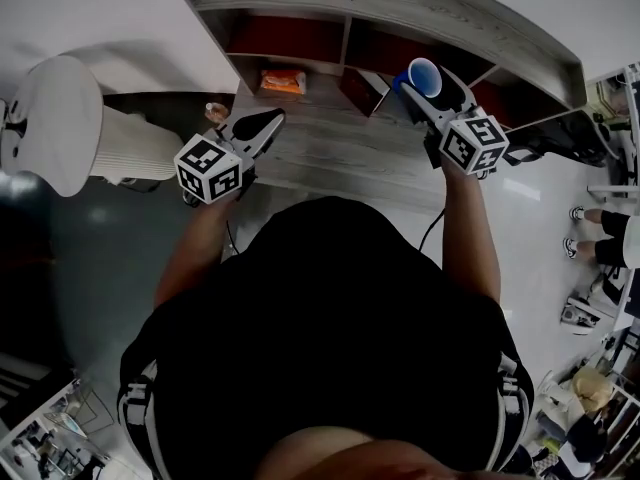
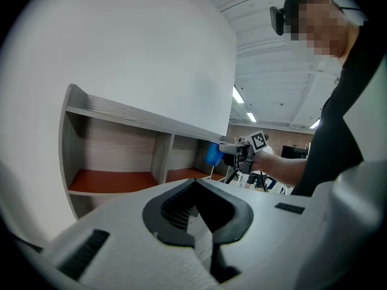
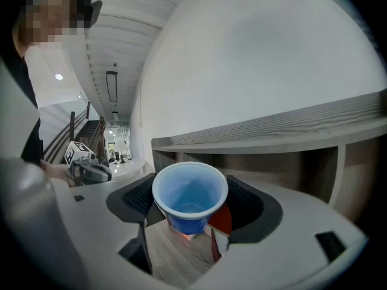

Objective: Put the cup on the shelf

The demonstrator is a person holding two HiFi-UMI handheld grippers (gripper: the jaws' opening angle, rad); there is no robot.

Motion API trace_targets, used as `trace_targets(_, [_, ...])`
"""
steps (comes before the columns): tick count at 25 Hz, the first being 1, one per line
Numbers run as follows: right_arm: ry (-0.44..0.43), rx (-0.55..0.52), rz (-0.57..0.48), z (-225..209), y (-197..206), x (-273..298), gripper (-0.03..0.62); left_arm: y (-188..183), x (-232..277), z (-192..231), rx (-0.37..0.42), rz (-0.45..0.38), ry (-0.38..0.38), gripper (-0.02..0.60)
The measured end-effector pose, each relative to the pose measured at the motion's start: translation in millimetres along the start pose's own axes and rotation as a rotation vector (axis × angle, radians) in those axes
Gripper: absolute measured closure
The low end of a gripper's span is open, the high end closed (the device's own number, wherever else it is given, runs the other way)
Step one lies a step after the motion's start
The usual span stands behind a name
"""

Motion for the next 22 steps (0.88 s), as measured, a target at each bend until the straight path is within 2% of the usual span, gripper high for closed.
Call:
trace_targets(11, [-0.021, 0.081, 0.060, -52.5, 35.6, 30.7, 0.227, 7.2, -7.0, -10.3, -0.011, 0.003, -0.108, 0.565])
trace_targets(22, [-0.003, 0.056, 0.111, -85.0, 57.3, 68.9, 0.227, 10.8, 0.6, -19.0, -0.002, 0.004, -0.155, 0.565])
Point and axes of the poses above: the fingertips, and each gripper's own axes: x forward along the fingers, z to its left, y out of its underside, the point moved 8 cm from there along -x, backward along the fingers, and after that the axes turned 15 degrees about -z, right-handed, at the moved point
